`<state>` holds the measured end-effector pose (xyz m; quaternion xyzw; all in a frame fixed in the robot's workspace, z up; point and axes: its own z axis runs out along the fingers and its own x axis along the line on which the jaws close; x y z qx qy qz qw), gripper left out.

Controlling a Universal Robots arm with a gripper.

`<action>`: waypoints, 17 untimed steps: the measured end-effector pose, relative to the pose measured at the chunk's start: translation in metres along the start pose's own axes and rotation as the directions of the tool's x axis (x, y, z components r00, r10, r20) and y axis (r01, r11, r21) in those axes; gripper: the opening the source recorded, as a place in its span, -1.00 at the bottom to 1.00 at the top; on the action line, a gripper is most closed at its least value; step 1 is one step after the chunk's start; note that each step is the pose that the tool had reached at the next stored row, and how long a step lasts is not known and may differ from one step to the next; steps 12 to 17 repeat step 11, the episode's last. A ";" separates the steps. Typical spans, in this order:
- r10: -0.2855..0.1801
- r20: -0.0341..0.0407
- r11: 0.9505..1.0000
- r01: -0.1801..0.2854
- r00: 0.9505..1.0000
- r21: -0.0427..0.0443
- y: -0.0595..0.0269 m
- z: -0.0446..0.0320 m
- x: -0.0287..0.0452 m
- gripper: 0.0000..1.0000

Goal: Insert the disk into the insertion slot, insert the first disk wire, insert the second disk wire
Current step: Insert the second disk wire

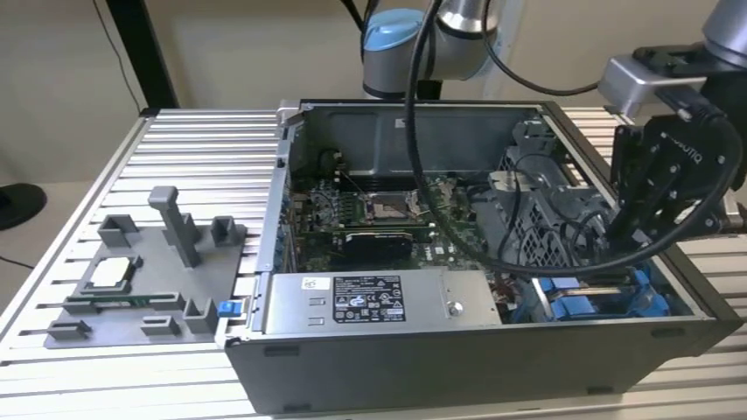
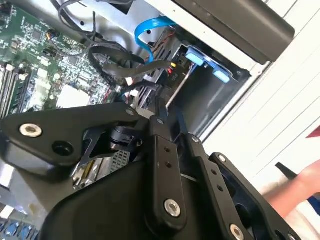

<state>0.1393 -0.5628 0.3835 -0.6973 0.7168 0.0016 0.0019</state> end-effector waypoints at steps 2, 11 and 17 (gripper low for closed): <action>0.000 0.000 1.000 0.000 1.000 0.000 0.0000 -0.0090 -0.0001 1.00; 0.000 0.000 1.000 0.000 1.000 0.000 -0.0001 -0.0123 -0.0001 1.00; 0.000 0.000 1.000 0.000 1.000 0.000 -0.0001 -0.0123 -0.0001 1.00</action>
